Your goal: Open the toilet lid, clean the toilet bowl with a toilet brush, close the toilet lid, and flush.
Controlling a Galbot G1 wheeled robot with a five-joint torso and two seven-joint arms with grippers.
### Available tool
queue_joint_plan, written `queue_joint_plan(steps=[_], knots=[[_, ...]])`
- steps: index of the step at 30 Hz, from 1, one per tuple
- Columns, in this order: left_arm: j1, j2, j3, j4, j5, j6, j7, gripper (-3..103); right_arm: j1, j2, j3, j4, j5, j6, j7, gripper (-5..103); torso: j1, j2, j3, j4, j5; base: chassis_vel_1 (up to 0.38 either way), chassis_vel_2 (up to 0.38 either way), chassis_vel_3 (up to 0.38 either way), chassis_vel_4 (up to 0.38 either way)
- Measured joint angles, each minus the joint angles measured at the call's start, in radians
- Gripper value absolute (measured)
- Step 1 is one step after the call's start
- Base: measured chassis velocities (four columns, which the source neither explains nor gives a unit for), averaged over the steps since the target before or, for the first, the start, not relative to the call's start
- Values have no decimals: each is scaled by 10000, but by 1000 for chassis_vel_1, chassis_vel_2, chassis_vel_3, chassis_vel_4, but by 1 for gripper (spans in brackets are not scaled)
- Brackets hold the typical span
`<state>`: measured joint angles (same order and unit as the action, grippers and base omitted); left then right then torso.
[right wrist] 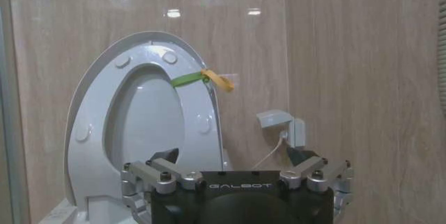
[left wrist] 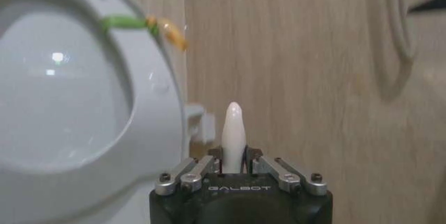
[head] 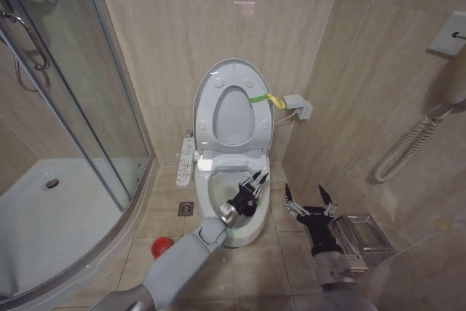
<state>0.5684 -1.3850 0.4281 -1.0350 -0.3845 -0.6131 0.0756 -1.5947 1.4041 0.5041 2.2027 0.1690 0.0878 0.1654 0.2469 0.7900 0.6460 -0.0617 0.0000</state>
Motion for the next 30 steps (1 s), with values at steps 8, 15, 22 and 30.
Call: queue_joint_plan(steps=[8,15,22,30], knots=[[-170,229,-314,615,-69,-142,193,21,0,0,0,0,0,0,1,100,0,0,1,-2,-2,0,0,0,0],[-245,659,-377,-911,-379,274,6,21,0,0,0,-1,0,0,0,100,0,0,0,-4,-2,0,0,0,0],[238,825,-1235,-1793,153,500,-229,21,0,0,0,0,0,0,0,100,0,0,0,0,-2,0,0,0,0],[689,1157,-2144,-2335,156,567,-264,21,0,0,0,0,0,0,0,100,0,0,0,0,-1,0,0,0,0]])
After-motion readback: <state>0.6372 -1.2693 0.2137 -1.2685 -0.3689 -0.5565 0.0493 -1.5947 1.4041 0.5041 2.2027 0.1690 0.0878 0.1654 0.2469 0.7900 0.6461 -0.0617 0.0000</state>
